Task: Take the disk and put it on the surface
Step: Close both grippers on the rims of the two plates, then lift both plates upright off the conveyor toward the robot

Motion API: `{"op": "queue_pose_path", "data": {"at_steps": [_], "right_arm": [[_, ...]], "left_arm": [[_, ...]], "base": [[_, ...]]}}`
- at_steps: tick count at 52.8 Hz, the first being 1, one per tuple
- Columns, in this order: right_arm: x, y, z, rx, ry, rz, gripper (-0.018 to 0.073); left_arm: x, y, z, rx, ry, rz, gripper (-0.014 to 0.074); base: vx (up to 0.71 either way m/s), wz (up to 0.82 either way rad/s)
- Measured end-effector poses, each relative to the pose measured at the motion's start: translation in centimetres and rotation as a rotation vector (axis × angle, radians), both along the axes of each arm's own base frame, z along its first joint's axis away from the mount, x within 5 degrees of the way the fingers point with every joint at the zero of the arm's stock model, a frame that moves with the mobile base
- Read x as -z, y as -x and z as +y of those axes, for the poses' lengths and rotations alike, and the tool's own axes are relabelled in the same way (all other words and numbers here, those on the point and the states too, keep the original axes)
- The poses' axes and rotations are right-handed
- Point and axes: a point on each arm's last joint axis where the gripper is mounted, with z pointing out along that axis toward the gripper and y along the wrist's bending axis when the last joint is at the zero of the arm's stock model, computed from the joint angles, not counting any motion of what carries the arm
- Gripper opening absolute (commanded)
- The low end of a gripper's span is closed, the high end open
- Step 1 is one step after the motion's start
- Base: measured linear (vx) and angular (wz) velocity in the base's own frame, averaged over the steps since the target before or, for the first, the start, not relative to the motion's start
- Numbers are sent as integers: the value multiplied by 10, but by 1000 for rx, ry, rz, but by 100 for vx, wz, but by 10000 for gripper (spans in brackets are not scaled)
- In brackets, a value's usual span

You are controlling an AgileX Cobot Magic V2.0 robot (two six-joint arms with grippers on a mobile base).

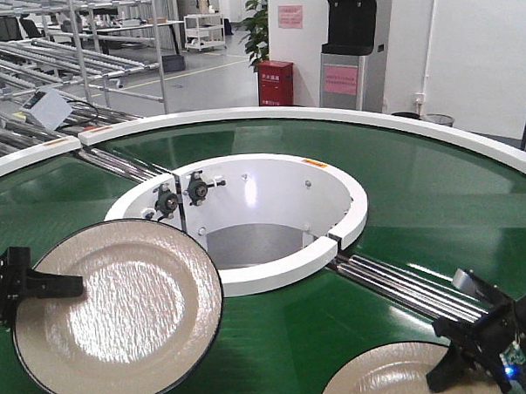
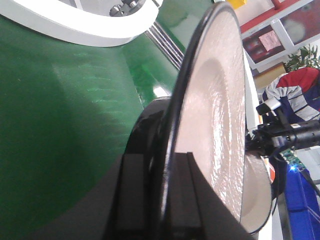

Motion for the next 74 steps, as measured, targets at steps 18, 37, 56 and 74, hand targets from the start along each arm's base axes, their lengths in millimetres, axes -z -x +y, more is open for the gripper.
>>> {"op": "queue_pose_path", "data": {"at_steps": [18, 37, 56, 74], "right_arm": [[-91, 21, -6, 105, -87, -250, -9], [-164, 59, 8, 88, -139, -441, -9], [-196, 96, 17, 78, -125, -550, -9], [-197, 119, 19, 106, -82, -616, -9]], "left_arm": [[-1, 2, -2, -9, 70, 87, -10], [-21, 47, -15, -17, 29, 63, -8], [-62, 98, -30, -25, -71, -66, -8], [-72, 106, -33, -26, -84, -104, -8]], "base": [[0, 0], [0, 0], [0, 0], [0, 0]]}}
